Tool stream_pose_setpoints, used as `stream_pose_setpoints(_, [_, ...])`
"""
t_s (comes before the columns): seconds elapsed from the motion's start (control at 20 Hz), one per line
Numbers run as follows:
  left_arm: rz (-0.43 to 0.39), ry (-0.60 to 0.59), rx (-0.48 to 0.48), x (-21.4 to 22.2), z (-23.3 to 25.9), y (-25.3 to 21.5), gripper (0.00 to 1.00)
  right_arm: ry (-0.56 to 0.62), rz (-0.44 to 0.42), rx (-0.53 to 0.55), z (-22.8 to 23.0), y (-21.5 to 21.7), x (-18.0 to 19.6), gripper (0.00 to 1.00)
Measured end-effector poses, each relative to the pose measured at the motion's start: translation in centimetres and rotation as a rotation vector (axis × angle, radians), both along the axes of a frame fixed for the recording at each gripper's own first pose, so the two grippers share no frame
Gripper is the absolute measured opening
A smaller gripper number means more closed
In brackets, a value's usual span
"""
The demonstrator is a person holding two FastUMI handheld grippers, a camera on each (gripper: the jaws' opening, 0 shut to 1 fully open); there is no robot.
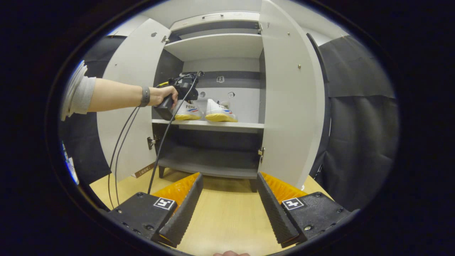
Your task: Grab one shoe with the right hand and put it into the shoe cabinet, grab the other shoe with the left hand and put it into the shoe cabinet; then close the right door with the right hand and the left door with the left hand.
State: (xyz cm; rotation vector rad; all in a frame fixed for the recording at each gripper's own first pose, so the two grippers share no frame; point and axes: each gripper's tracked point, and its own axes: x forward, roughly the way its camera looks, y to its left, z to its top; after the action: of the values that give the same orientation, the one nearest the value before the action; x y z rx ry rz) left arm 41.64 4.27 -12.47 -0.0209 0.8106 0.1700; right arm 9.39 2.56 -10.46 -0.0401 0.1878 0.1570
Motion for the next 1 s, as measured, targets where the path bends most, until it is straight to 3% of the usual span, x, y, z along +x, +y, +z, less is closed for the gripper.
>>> stream_pose_setpoints(0.1, [-0.03,0.012,-0.009,-0.1,0.1,-0.5,0.16,0.001,0.0,0.001,0.0,0.1,0.1,0.95])
stream_pose_setpoints(0.25, [-0.074,-0.005,-0.014,-1.0,1.6,-1.2,0.28,0.001,0.01,-0.001,0.0,0.5,0.0,0.95])
stream_pose_setpoints(0.3, [-0.086,-0.017,-0.006,-1.4,2.3,-1.3,0.41,-0.003,0.014,-0.003,0.1,0.6,0.0,0.95])
stream_pose_setpoints(0.35, [-0.101,-0.035,0.007,-1.8,3.1,-1.1,0.43,-0.005,0.021,-0.005,0.2,0.9,0.0,0.95])
stream_pose_setpoints(0.4, [-0.117,-0.052,0.017,-2.3,3.8,-1.1,0.39,-0.008,0.026,-0.008,0.3,1.1,-0.1,0.95])
stream_pose_setpoints(0.45, [-0.122,-0.073,0.017,-3.0,4.4,-1.0,0.51,-0.01,0.033,-0.011,0.4,1.3,-0.2,0.94])
stream_pose_setpoints(0.55, [-0.127,-0.165,0.004,-4.3,6.3,-1.0,0.46,-0.017,0.046,-0.009,0.7,1.8,-0.4,0.95])
stream_pose_setpoints(0.7, [-0.116,-0.343,0.05,-7.2,9.7,0.5,0.47,-0.023,0.064,0.002,1.1,2.4,-1.0,0.95])
stream_pose_setpoints(0.95, [-0.145,-0.619,0.08,-17.7,14.7,0.1,0.46,-0.047,0.081,0.003,2.2,2.9,-2.7,0.95])
stream_pose_setpoints(1.0, [-0.145,-0.646,0.085,-20.3,14.8,0.0,0.57,-0.05,0.082,0.002,2.3,2.9,-3.1,0.95])
